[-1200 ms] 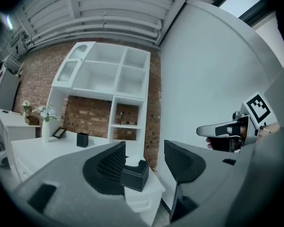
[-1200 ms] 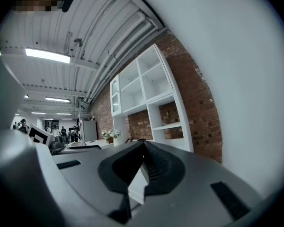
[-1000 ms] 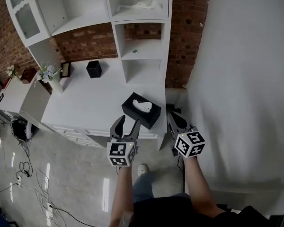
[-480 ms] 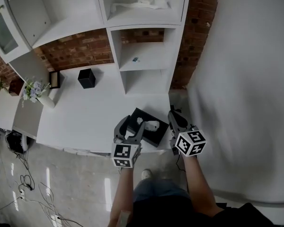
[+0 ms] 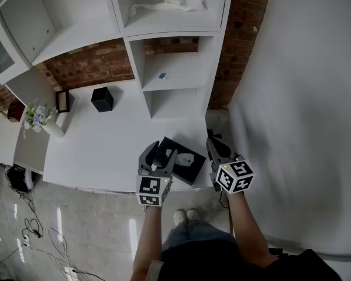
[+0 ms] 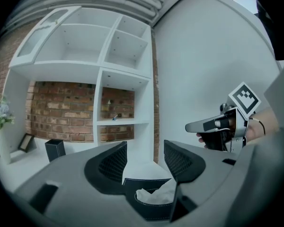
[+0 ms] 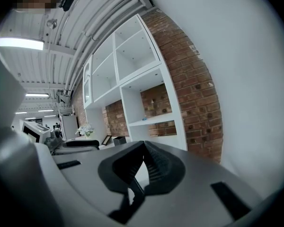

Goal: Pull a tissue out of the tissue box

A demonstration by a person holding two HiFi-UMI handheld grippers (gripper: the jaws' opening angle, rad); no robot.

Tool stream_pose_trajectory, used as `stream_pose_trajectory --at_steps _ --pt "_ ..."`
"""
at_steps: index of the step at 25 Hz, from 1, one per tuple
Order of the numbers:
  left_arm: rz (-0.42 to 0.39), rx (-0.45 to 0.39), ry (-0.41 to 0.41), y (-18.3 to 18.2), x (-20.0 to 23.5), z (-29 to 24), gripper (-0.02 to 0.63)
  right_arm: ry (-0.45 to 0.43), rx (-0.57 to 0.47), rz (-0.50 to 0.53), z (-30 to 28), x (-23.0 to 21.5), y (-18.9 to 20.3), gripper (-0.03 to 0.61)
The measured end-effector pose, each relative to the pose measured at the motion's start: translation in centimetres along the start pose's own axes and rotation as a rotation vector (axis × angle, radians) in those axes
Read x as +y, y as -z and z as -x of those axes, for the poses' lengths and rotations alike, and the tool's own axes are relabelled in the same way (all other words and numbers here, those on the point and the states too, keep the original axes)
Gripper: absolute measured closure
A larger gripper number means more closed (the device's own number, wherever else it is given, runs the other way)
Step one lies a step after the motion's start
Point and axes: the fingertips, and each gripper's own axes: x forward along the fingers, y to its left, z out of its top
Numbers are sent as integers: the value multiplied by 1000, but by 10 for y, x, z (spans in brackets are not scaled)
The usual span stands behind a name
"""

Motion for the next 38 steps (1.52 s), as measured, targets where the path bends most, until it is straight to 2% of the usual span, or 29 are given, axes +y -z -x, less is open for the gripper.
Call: stream_pose_trajectory --at_steps 5,10,15,21,27,38 --pt "-166 96 125 -2 2 -13 388 3 7 3 1 -9 -1 581" --pt "-351 231 329 2 -14 -27 388 1 11 2 3 -14 -1 580" --pt "-513 375 555 30 -40 -37 388 5 24 2 6 -20 2 581" --pt "-662 563 715 77 -52 -42 396 13 43 9 8 -28 6 581" --pt "-743 684 790 117 -55 -46 433 32 55 -7 12 -38 12 580" --pt "-727 732 820 142 -61 -52 506 37 82 -18 14 -43 23 581"
